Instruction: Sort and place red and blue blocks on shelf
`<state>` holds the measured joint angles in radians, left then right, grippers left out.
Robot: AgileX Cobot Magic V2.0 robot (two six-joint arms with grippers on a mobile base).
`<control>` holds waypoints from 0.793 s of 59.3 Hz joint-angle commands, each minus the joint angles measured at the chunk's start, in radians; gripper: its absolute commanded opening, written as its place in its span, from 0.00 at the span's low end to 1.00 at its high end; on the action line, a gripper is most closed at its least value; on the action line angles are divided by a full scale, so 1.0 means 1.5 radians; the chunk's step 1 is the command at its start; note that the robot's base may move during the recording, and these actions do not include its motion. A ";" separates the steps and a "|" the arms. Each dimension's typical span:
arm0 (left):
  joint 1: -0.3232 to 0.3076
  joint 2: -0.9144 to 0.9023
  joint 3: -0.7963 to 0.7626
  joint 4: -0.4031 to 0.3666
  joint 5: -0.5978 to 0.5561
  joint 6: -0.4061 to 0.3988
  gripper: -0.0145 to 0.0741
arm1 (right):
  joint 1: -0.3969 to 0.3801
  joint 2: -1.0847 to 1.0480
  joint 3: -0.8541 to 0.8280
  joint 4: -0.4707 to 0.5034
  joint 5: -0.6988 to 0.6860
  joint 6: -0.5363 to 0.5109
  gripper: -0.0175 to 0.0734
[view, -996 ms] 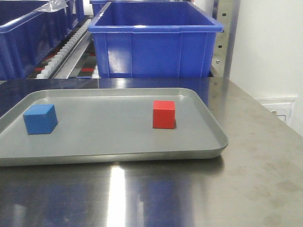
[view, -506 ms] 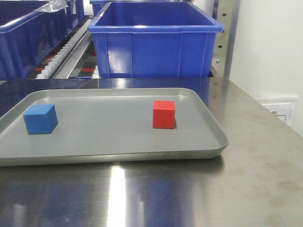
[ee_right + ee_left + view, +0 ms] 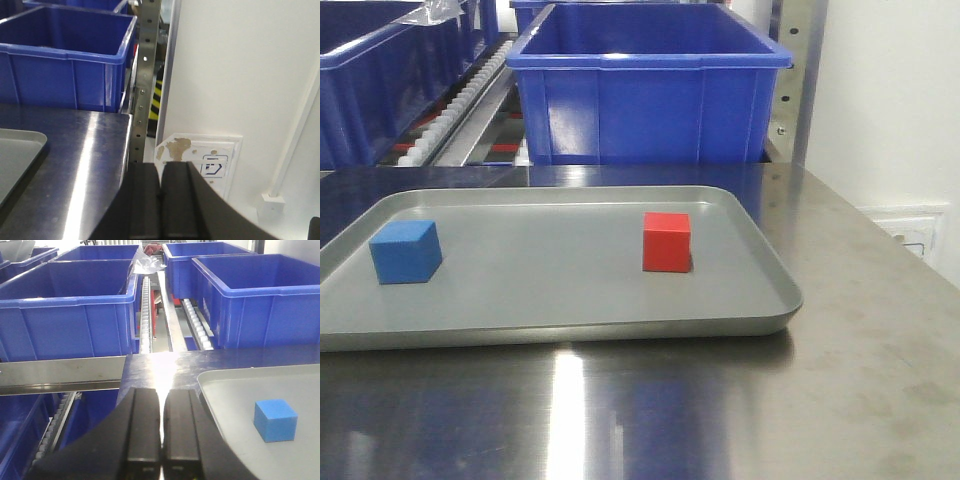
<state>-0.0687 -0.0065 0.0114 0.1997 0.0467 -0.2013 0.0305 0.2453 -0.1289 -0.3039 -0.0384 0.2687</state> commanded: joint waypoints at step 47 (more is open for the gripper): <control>-0.003 -0.010 0.023 -0.006 -0.051 0.000 0.30 | 0.235 0.761 -0.649 0.203 0.373 0.074 0.25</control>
<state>-0.0687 -0.0065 0.0114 0.1997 0.0485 -0.2013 0.3474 1.3677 -1.0437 0.0000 0.5543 0.3911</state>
